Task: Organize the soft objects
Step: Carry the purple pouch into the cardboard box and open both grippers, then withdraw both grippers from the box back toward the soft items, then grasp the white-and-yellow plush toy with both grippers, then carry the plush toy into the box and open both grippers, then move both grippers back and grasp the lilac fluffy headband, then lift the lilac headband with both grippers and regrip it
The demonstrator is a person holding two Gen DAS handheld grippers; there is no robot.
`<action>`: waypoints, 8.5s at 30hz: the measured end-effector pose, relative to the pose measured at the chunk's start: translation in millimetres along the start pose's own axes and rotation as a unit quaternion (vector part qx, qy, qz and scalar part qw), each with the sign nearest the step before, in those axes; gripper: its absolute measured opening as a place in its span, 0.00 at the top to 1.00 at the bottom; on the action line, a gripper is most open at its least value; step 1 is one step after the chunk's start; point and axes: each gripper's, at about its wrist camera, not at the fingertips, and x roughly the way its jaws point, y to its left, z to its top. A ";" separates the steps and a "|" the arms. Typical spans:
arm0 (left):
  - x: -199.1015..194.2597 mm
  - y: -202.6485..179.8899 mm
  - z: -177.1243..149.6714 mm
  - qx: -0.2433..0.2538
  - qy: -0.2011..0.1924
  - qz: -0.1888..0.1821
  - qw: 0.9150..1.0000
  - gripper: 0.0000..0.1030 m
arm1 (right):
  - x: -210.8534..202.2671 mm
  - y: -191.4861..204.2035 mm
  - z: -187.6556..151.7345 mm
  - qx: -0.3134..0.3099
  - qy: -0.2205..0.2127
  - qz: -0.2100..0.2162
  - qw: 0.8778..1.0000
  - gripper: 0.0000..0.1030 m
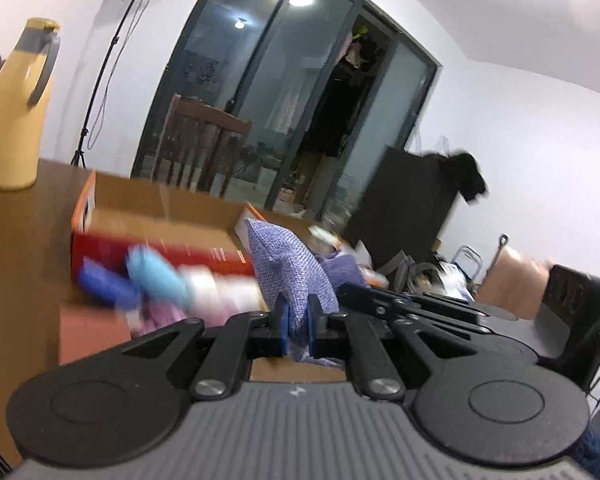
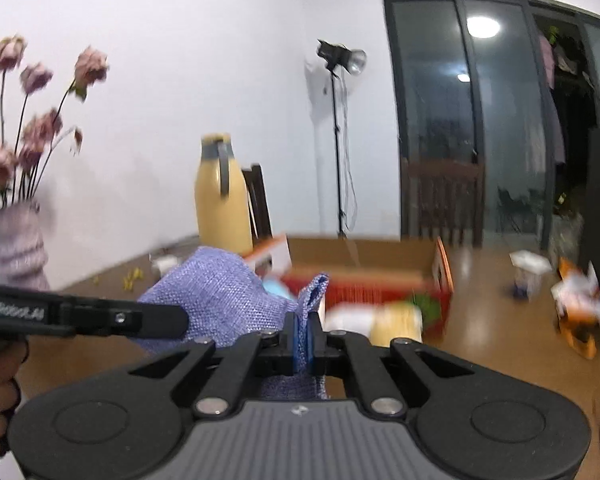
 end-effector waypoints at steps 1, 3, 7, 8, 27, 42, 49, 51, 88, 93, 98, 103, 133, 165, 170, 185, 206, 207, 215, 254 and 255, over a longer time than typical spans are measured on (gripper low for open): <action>13.3 9.7 21.4 0.001 -0.001 0.006 1.000 0.91 | 15.7 -4.2 14.0 -0.007 0.000 0.000 1.000 0.96; 42.7 28.7 55.7 0.008 0.004 0.018 1.000 0.91 | 62.8 -18.2 45.6 -0.003 0.013 0.013 1.000 0.96; 125.0 93.2 107.0 -0.014 0.044 0.077 0.996 0.91 | 183.9 -41.8 90.5 0.026 0.082 0.039 0.996 0.96; 148.8 112.8 115.5 -0.020 0.059 0.097 0.993 0.91 | 219.1 -45.6 97.7 0.027 0.107 0.044 0.993 0.96; 233.6 198.2 148.9 0.019 0.101 0.224 0.969 0.44 | 419.1 -71.4 96.6 0.096 0.224 -0.005 0.970 0.75; 76.2 68.5 151.5 0.085 -0.003 0.233 0.969 0.24 | 164.3 -110.4 154.1 0.038 0.082 -0.071 0.993 0.41; 9.3 12.1 95.4 0.115 -0.063 0.222 0.966 0.09 | 53.8 -83.2 114.5 0.008 -0.005 -0.080 0.997 0.25; -11.6 -0.2 67.9 0.119 -0.080 0.217 0.966 0.06 | 26.6 -72.1 94.9 -0.002 -0.025 -0.084 0.996 0.19; -13.1 -15.6 -73.5 0.130 -0.014 0.187 0.973 0.00 | 0.3 -19.0 -78.9 0.024 0.040 -0.099 0.994 0.15; 25.4 -17.8 -57.7 0.112 -0.019 0.173 0.978 0.00 | 69.8 -54.2 -65.2 0.031 0.081 -0.105 0.991 0.24; 55.5 -25.5 -55.1 0.111 -0.009 0.169 0.979 0.04 | 120.9 -81.9 -59.6 0.056 0.123 -0.081 0.988 0.49; 60.5 -35.1 -61.2 0.113 0.002 0.162 0.980 0.26 | 111.9 -90.4 -66.4 0.077 0.133 -0.067 0.986 0.55; 100.7 -45.9 -53.8 -0.022 0.076 0.038 0.996 0.53 | -31.6 -87.3 -66.9 0.096 0.050 -0.009 0.994 0.58; 248.9 110.5 156.6 0.021 0.061 0.196 0.979 0.39 | 293.8 -150.8 116.1 0.020 0.130 -0.137 0.982 0.37; 171.4 83.0 164.4 0.061 0.032 0.210 0.975 0.29 | 220.1 -132.8 155.6 -0.011 0.082 -0.132 0.988 0.29; -27.0 -14.8 27.7 0.144 -0.094 0.209 0.963 0.06 | 7.3 -53.3 65.0 -0.036 -0.032 -0.105 0.993 0.18; -109.8 -32.8 -96.4 0.150 -0.096 0.197 0.964 0.00 | -94.6 57.1 -78.7 -0.030 -0.072 -0.061 0.995 0.06; -107.1 -29.9 -97.1 0.147 -0.091 0.197 0.965 0.00 | -92.1 56.3 -79.4 -0.026 -0.069 -0.057 0.996 0.06; -74.4 -4.0 -100.0 0.120 -0.050 0.201 0.971 0.00 | -53.1 40.7 -85.9 -0.001 -0.020 -0.063 0.998 0.08; 6.0 -17.7 -107.9 -0.012 0.038 0.048 0.998 0.25 | -18.5 8.1 -106.2 -0.066 0.086 0.017 0.994 0.80; 7.4 -17.9 -108.8 -0.015 0.040 0.051 0.998 0.25 | -23.6 11.5 -108.7 -0.074 0.083 0.020 0.994 0.80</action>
